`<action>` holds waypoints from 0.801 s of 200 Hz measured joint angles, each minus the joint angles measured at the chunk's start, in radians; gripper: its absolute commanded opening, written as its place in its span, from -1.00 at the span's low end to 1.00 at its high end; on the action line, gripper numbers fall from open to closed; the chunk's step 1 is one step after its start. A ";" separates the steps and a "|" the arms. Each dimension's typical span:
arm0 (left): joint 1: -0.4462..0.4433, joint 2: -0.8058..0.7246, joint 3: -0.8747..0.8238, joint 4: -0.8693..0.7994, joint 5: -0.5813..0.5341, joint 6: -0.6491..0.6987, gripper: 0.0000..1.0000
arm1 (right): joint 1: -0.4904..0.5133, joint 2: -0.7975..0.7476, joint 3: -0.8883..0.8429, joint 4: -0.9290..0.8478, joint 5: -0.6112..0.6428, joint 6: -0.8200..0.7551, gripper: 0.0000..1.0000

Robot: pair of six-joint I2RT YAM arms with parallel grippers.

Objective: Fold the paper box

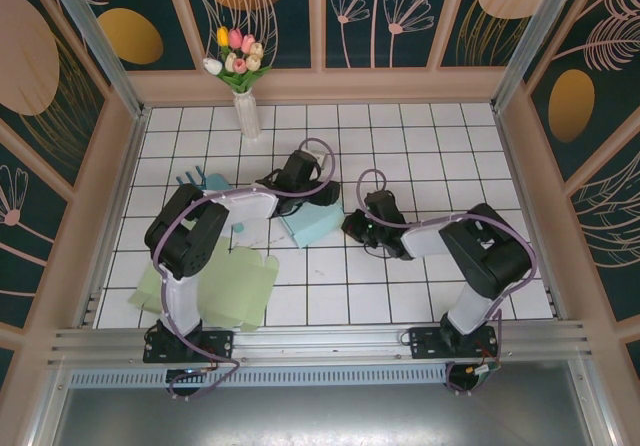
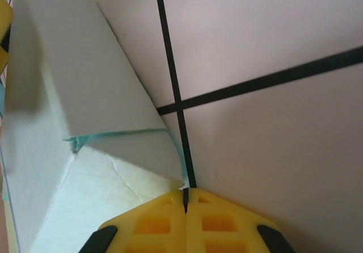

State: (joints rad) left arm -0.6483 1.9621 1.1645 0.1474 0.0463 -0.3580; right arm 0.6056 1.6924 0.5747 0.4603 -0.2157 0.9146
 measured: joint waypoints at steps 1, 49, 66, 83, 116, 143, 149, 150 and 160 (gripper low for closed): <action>0.001 0.000 -0.001 0.002 0.001 -0.001 0.47 | 0.000 0.000 0.000 0.000 0.000 0.000 -1.00; 0.020 -0.023 -0.105 0.181 0.094 -0.070 0.41 | -0.015 0.032 0.037 -0.010 -0.045 -0.053 -1.00; 0.015 -0.042 -0.135 0.215 0.119 -0.097 0.42 | -0.019 0.032 0.046 -0.028 -0.053 -0.072 -1.00; -0.011 -0.069 -0.149 0.227 0.158 -0.127 0.42 | -0.024 0.032 0.056 -0.041 -0.055 -0.089 -1.00; -0.091 -0.131 -0.213 0.229 0.158 -0.196 0.44 | -0.049 0.030 0.072 -0.069 -0.044 -0.129 -1.00; -0.100 -0.200 -0.268 0.198 0.067 -0.241 0.46 | -0.049 -0.008 0.078 -0.105 -0.021 -0.144 -1.00; -0.100 -0.219 -0.283 0.195 0.047 -0.254 0.45 | -0.049 -0.022 0.079 -0.116 -0.012 -0.149 -1.00; -0.099 -0.222 -0.285 0.193 0.045 -0.254 0.45 | -0.049 -0.026 0.079 -0.120 -0.012 -0.149 -1.00; -0.093 -0.266 -0.310 0.184 0.008 -0.274 0.46 | -0.049 -0.055 0.079 -0.137 0.002 -0.152 -1.00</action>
State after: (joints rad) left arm -0.7414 1.6966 0.8543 0.3313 0.0544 -0.6319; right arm 0.5568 1.6375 0.6540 0.3237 -0.2138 0.7624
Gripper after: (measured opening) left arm 0.726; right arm 0.067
